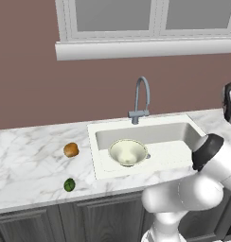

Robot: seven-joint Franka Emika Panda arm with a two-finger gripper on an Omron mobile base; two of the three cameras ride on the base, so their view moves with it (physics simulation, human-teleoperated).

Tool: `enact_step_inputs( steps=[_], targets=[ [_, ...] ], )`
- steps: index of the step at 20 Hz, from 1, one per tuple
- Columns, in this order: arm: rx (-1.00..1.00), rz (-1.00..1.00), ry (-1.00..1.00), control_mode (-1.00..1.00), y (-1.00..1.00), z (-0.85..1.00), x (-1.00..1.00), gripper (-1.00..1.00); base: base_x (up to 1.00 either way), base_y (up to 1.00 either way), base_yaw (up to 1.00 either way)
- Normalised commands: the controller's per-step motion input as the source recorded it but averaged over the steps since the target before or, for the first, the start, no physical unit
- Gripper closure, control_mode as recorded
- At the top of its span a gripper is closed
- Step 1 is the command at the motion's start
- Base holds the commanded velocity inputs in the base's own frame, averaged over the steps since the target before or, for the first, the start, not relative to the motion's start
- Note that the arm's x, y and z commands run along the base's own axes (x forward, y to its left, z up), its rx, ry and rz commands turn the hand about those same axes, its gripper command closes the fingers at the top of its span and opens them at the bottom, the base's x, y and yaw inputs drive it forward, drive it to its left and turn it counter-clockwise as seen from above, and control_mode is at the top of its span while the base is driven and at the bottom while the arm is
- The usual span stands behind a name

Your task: Remove the potato and avocado from the sink. Then move the bowl and cup from the counter to the sink for washing.

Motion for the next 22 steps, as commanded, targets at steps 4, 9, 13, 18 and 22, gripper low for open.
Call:
enact_step_inputs(
  steps=[4, 9, 13, 18, 22],
  targets=[
    [0.00, 0.00, 0.00, -1.00, -0.20, -0.04, 0.14, -1.00, 0.00, 0.00, 0.00],
    [0.00, 0.00, 0.00, -1.00, -0.19, -0.03, 0.18, -1.00, 0.00, 0.00, 0.00],
    [0.00, 0.00, 0.00, -1.00, -0.21, -0.08, 0.16, -1.00, 0.00, 0.00, 0.00],
    [0.00, 0.00, 0.00, -1.00, -0.26, -0.09, 0.09, -1.00, 0.00, 0.00, 0.00],
    [0.00, 0.00, 0.00, -1.00, -0.25, -0.07, 0.07, -1.00, 0.00, 0.00, 0.00]
  ],
)
